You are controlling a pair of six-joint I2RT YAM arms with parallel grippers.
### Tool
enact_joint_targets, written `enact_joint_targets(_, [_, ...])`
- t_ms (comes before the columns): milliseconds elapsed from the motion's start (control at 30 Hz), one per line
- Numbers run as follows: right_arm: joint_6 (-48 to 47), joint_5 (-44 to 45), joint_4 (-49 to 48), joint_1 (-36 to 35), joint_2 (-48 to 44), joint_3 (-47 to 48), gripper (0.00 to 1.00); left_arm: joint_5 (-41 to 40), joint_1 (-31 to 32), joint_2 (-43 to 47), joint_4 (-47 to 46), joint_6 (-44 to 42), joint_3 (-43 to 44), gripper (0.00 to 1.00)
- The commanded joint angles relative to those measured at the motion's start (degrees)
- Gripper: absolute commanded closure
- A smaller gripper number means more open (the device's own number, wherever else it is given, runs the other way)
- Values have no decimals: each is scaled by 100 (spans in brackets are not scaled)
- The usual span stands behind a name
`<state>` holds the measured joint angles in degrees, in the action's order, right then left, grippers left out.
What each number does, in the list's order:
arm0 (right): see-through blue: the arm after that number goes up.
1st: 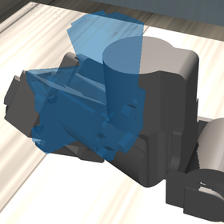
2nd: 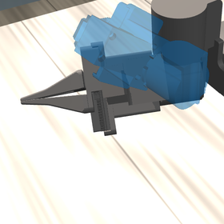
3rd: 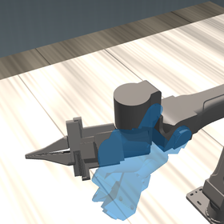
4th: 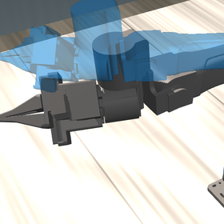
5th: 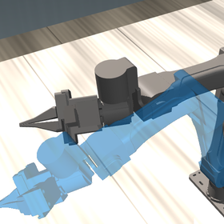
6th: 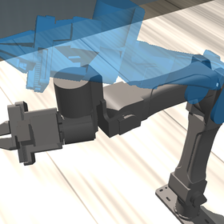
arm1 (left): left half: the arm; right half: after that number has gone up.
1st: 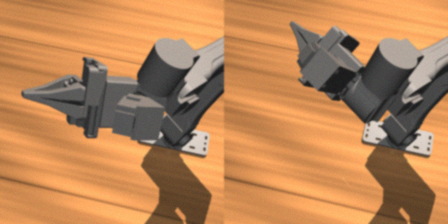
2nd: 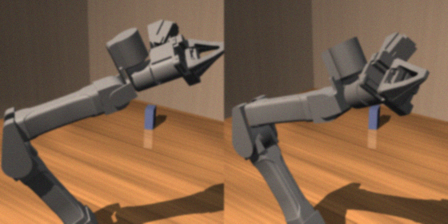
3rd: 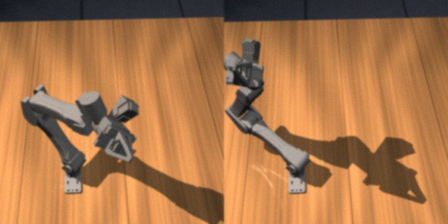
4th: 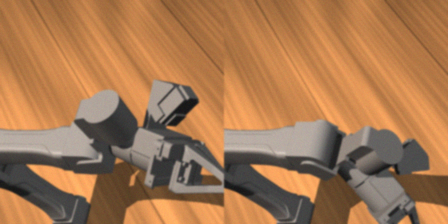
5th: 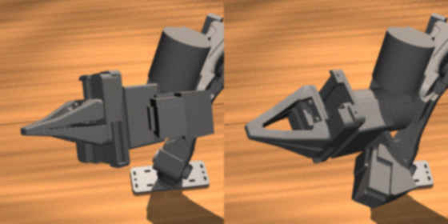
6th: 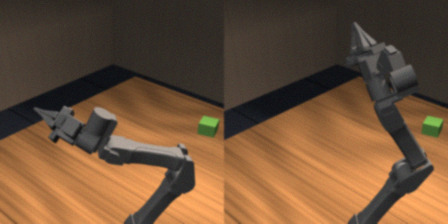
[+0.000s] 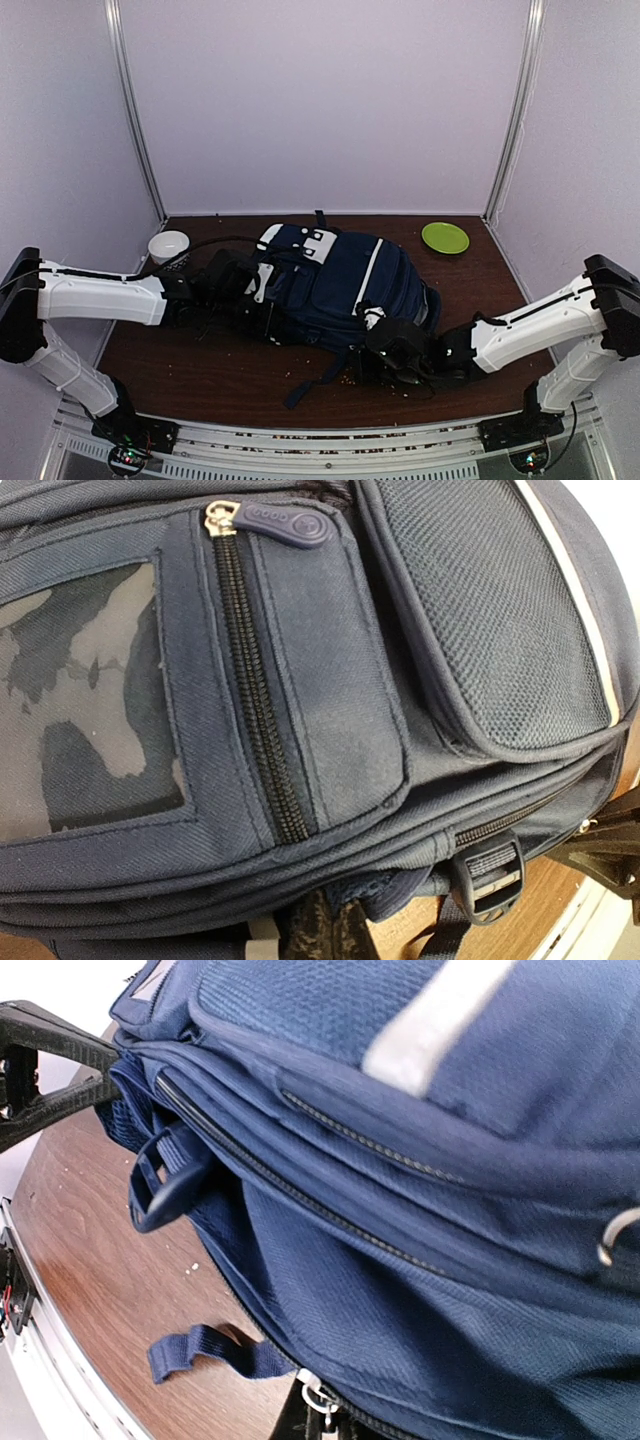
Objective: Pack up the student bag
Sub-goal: Zip the student bag at the center of the board.
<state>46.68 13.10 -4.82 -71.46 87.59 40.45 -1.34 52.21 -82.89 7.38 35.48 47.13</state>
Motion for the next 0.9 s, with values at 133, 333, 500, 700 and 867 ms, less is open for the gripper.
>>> enact_joint_targets(133, [78, 31, 505, 49, -563, -422, 100, -518, -246, -21, -361, -3, -90, 100])
enact_joint_targets(333, [100, 248, 1015, 53, -778, -582, 100, -545, -246, -76, -325, -59, -64, 100])
enact_joint_targets(500, [58, 25, 615, 56, -904, -803, 96, -352, -246, -156, -439, -86, -56, 100])
enact_joint_targets(700, [-6, -82, 110, 58, -723, -736, 82, -165, -160, -321, -499, -113, 75, 100])
enact_joint_targets(867, [93, -106, -291, 53, -686, -876, 77, -244, -17, -405, -331, -171, 205, 100])
